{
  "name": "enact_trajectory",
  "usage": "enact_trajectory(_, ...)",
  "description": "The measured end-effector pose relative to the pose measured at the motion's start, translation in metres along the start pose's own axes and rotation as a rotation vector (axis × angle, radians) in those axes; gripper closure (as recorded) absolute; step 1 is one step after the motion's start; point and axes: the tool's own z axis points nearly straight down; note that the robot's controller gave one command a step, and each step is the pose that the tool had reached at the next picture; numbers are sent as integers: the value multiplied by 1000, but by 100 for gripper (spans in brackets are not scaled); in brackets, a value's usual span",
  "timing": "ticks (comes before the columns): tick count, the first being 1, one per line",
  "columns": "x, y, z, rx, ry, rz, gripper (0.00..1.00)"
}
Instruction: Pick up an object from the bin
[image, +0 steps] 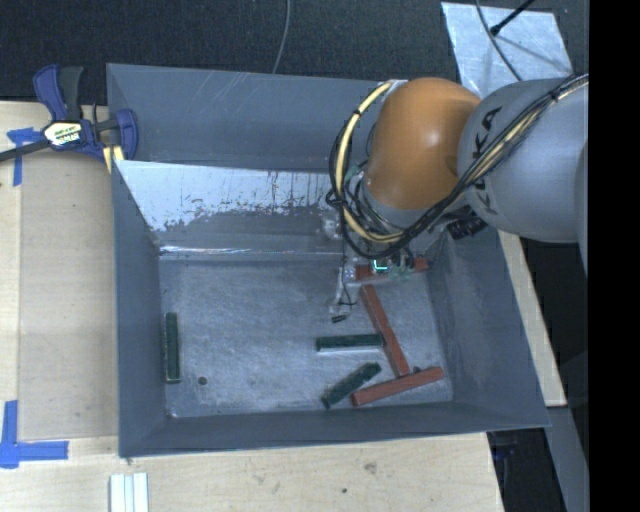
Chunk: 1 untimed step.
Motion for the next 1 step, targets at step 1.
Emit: enact_trajectory(1,-2,0,-5,0,-8,1,0)
